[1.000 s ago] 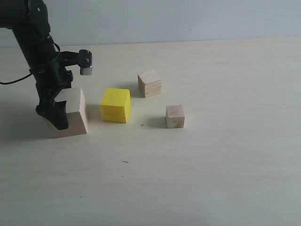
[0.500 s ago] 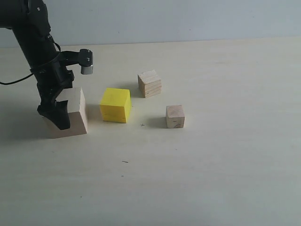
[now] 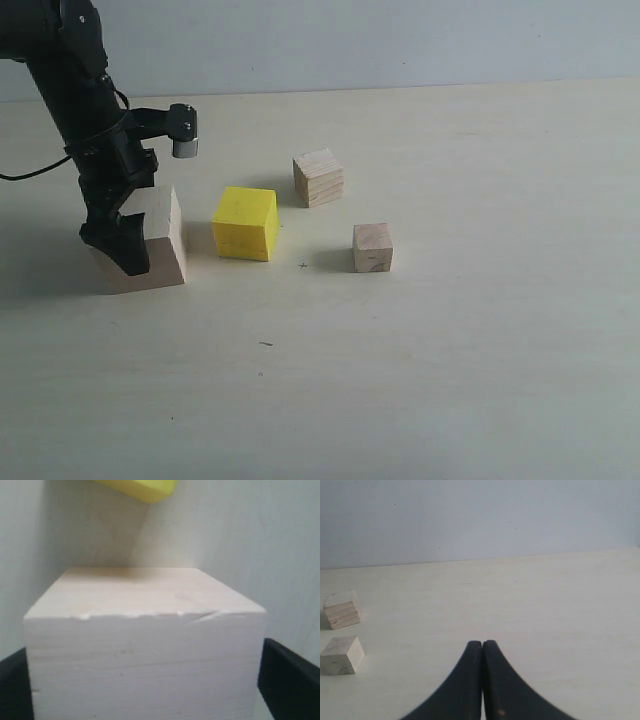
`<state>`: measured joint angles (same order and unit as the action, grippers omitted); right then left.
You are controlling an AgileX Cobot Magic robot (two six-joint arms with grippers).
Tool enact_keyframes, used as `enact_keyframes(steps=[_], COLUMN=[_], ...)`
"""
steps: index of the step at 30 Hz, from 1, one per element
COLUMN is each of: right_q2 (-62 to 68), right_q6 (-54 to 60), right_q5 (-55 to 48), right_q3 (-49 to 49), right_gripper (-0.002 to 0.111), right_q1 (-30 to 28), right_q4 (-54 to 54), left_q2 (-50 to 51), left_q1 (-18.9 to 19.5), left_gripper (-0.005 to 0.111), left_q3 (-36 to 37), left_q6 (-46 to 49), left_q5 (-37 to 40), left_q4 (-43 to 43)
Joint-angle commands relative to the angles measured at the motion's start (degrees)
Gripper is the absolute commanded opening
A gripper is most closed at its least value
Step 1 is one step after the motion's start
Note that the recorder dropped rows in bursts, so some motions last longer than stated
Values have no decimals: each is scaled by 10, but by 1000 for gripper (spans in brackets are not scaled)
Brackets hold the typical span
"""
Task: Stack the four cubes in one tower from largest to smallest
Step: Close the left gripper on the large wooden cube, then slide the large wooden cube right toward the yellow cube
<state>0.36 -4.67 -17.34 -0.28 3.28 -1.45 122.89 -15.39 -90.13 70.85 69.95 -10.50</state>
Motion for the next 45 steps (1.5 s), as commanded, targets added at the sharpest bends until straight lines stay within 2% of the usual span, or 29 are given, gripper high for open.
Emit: enact_keyframes(steps=[1,13,16,19,26,30,31,45], right_q2=[-4,-4,-4,-4,-4,-4,-4,-4], right_q6=[1,1,1,1,1,1,1,1], right_q5=[8,8,8,8,8,8,8,8], right_q3=[3,3,3,3,3,3,3,3], right_gripper=[0,0,0,0,0,0,0,0], right_q1=[1,1,1,1,1,1,1,1], right_q4=[0,0,0,0,0,0,0,0], left_q2=[-3,-3,-3,-3,-3,-3,-3,-3], left_q1=[0,0,0,0,0,0,0,-2], left_gripper=[105,105,102,87,31,4,0,0], left_q3=[-4,-3,10,27,32,32,32,32], left_q6=[-11,-20,-24,-24,-24,-24,-24,7], left_q5=[0,0,0,0,0,0,0,-9], left_q4=[-8,-13,-13,-9,-8,-8,-8,-8])
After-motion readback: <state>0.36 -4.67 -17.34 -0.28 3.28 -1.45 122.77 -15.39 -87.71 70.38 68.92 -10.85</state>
